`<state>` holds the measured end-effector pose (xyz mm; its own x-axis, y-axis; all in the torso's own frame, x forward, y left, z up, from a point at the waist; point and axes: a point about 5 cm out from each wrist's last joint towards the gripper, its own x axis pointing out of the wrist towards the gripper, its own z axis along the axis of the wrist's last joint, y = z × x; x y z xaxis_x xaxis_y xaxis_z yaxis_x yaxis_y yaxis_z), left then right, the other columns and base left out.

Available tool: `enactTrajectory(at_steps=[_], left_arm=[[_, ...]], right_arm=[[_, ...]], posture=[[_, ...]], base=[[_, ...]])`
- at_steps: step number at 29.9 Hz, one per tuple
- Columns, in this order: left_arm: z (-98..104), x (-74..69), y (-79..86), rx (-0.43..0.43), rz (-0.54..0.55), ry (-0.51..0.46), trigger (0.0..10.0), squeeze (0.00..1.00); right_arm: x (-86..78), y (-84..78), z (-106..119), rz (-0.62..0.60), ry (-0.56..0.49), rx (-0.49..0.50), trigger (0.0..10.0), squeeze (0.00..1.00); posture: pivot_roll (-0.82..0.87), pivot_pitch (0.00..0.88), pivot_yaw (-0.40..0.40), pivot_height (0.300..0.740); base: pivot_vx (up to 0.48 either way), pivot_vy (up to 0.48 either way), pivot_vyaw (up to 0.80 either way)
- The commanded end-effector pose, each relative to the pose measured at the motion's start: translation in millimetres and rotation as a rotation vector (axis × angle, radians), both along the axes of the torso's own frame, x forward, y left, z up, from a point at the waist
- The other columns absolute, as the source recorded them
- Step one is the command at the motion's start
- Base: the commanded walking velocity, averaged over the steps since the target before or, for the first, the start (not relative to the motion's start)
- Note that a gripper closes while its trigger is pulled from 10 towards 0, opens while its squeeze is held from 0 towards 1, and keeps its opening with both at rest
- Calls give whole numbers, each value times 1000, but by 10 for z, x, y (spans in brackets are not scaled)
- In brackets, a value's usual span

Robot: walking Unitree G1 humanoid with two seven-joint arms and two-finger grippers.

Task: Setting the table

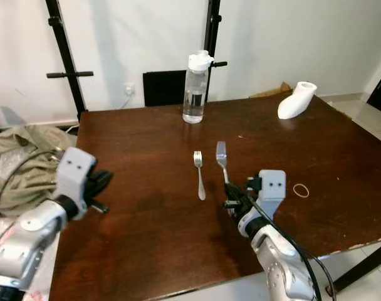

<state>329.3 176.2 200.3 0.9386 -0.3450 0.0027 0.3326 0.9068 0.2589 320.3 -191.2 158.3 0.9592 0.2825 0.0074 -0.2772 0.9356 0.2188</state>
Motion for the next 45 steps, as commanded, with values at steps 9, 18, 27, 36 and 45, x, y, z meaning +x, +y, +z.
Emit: enactTrajectory(at_steps=[9,18,27,36,45], left_arm=[[308,-152,91,56,-230,14,10000,0],[472,-319,-146,15,-356,8,10000,0],[422,-347,-179,2,-373,48,10000,0],[391,-395,-221,-11,-371,67,10000,0],[362,-372,-270,-13,-361,71,10000,0]], right_arm=[[360,200,-57,-18,120,42,10000,0],[638,-154,261,-220,60,71,10000,0],[585,-356,218,-227,62,-6,10000,0],[609,-309,203,-190,52,-46,10000,0],[703,260,281,-108,49,65,10000,0]], posture=[[151,151,57,740],[180,182,60,740],[162,192,73,740],[163,193,69,740],[162,193,64,740]], base=[[0,0,0],[0,0,0],[0,0,0],[0,0,0],[0,0,0]])
